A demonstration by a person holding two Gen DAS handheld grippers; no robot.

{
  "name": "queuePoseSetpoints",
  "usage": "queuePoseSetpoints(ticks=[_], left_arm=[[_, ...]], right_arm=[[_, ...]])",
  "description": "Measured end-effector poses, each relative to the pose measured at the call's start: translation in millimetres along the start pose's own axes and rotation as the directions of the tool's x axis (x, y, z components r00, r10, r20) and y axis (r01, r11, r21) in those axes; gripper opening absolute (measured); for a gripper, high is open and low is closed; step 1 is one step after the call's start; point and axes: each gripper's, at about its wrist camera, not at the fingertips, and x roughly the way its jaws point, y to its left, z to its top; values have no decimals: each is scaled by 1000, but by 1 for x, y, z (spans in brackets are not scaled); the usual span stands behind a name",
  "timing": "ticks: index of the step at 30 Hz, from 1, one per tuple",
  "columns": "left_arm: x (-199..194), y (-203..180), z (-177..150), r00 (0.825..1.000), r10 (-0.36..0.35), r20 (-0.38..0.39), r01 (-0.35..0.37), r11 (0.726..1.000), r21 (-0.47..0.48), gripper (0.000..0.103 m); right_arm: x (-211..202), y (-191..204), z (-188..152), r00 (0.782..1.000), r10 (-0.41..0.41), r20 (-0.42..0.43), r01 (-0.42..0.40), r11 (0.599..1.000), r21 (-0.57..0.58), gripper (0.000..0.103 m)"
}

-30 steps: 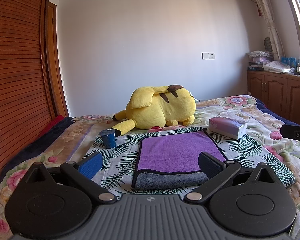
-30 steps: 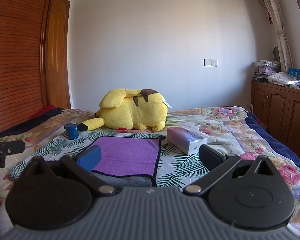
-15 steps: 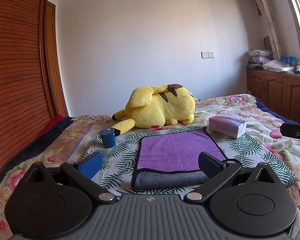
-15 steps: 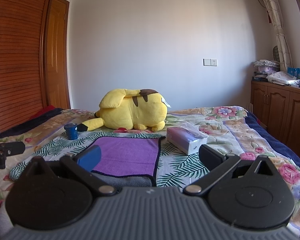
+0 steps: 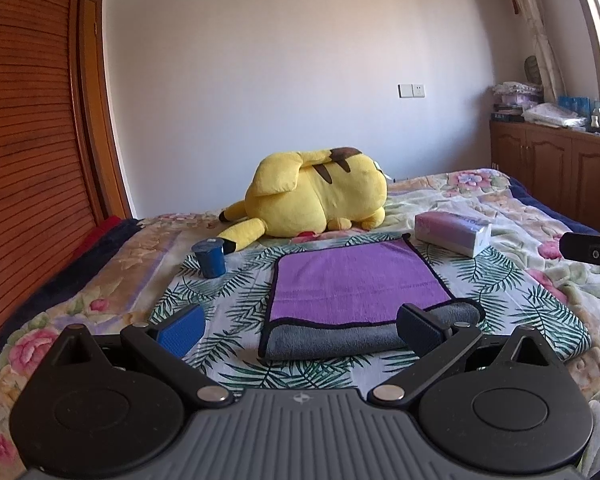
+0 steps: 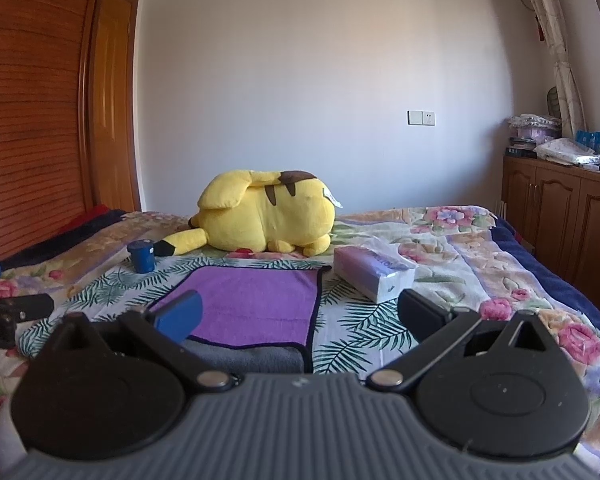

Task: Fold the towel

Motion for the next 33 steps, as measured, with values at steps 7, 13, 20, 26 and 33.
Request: queuePoseSetpoints(ticks=[7, 13, 20, 26, 33], left_arm=[[11, -1, -2, 999, -5, -43, 5, 1000, 6, 103], [26, 1, -5, 998, -12, -67, 13, 1000, 10, 103], [43, 3, -4, 996, -10, -84, 11, 1000, 13, 103], [57, 5, -3, 996, -7, -94, 10, 999, 30, 103], [72, 7, -1, 993, -12, -115, 17, 999, 37, 103]], right_arm=[[10, 1, -2, 999, 7, -33, -6, 1000, 7, 103], [21, 6, -3, 999, 10, -54, -10, 1000, -8, 103], [34, 7, -3, 997, 23, -75, -23, 1000, -5, 103], [46, 7, -5, 995, 32, -98, -33, 999, -1, 103], [56, 11, -6, 992, 50, -116, -51, 999, -8, 103]])
